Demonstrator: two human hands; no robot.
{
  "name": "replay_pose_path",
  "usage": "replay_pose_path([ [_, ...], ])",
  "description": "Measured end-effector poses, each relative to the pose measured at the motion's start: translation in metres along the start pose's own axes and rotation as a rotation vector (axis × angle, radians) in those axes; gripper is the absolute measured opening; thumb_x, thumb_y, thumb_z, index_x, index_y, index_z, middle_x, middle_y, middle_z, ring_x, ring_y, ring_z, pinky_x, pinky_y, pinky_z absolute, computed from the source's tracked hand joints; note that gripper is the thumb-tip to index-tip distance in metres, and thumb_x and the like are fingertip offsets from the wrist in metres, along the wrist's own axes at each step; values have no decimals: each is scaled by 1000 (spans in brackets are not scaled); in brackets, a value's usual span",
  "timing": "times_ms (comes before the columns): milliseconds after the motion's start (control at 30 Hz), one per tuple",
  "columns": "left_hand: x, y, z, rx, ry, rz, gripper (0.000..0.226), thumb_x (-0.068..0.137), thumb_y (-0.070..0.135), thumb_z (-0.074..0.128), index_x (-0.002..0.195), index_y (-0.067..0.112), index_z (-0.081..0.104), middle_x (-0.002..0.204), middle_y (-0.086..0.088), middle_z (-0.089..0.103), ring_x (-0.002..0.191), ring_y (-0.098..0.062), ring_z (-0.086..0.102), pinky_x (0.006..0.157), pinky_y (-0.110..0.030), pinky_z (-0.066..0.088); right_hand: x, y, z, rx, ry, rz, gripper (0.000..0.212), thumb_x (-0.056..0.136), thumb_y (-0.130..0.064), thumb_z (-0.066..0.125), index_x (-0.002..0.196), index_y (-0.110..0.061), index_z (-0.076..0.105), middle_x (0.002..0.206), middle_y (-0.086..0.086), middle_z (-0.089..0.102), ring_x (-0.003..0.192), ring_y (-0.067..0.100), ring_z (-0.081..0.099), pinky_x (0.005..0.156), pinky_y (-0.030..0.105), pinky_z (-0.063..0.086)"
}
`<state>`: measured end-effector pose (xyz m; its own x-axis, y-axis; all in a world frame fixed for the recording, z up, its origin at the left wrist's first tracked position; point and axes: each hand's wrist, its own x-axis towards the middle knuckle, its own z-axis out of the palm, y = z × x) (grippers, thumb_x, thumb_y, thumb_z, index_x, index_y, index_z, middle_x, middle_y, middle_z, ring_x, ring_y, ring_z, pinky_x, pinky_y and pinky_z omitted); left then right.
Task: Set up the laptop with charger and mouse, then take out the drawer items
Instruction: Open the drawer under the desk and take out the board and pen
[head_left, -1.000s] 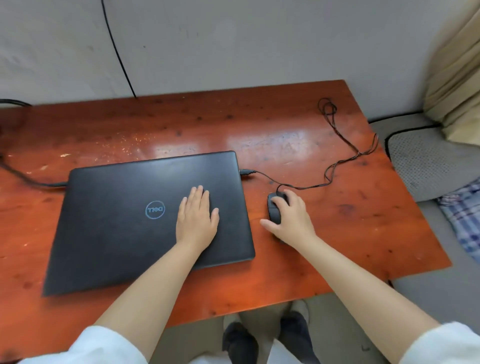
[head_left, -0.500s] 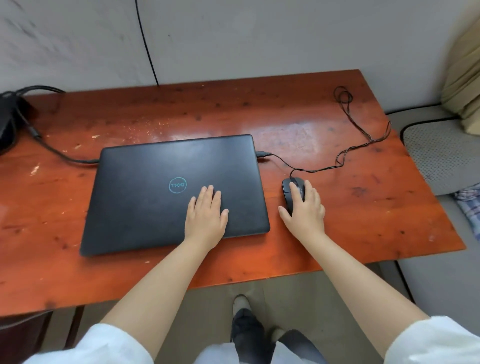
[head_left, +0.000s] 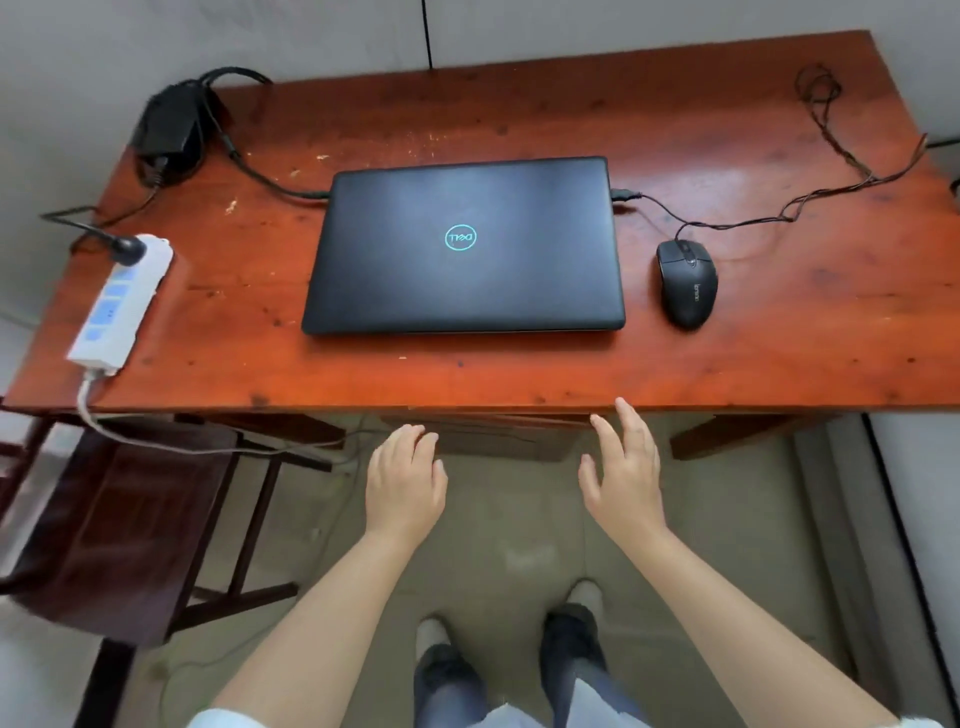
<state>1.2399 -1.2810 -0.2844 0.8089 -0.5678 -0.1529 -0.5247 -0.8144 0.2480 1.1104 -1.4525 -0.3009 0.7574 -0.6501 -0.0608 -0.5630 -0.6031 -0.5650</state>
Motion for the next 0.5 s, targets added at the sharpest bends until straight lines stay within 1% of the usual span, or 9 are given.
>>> replay_pose_path([
  [67,-15,-25,10,4,-86,-108,36,90,12,55,124,3,55,135,-15,53,131,-27,42,107,-41,36,-26,0,19,46,-49,74,40,82,5,60,122,6,53,142,28,38,131,41,36,107,50,32],
  [133,-24,-53,20,-4,-121,-184,38,94,19,47,131,8,48,141,-9,46,135,-23,34,110,-38,31,-47,1,39,96,-116,179,40,88,0,53,128,1,47,146,21,33,136,33,29,111,43,29],
  [200,-27,-75,27,-32,-168,-230,40,95,22,46,132,8,45,141,-10,45,134,-26,34,108,-39,33,-57,1,56,134,-140,306,39,91,-4,48,129,0,44,145,19,35,135,31,28,110,41,28],
  [300,-20,-105,36,-122,-192,-312,45,95,26,48,134,5,41,138,-15,46,131,-31,36,105,-41,36,-52,1,78,158,-152,465,40,93,-8,46,131,4,41,139,23,43,131,34,35,109,41,29],
  [367,-12,-121,44,-169,-201,-346,48,94,28,49,133,1,40,136,-20,47,129,-34,38,104,-42,37,-43,4,91,188,-157,556,41,95,-12,45,133,3,40,139,23,44,129,35,39,107,40,32],
  [433,-1,-136,55,-204,-211,-343,51,94,29,51,134,0,39,134,-25,47,126,-37,41,104,-43,38,-34,8,105,207,-157,579,42,96,-14,44,135,1,39,141,22,43,129,35,40,106,38,33],
  [500,14,-147,74,-265,-204,-327,56,93,30,51,139,2,34,137,-26,44,126,-38,43,102,-42,41,-21,16,124,228,-139,564,44,97,-15,43,137,0,35,146,19,38,133,33,37,108,37,31],
])
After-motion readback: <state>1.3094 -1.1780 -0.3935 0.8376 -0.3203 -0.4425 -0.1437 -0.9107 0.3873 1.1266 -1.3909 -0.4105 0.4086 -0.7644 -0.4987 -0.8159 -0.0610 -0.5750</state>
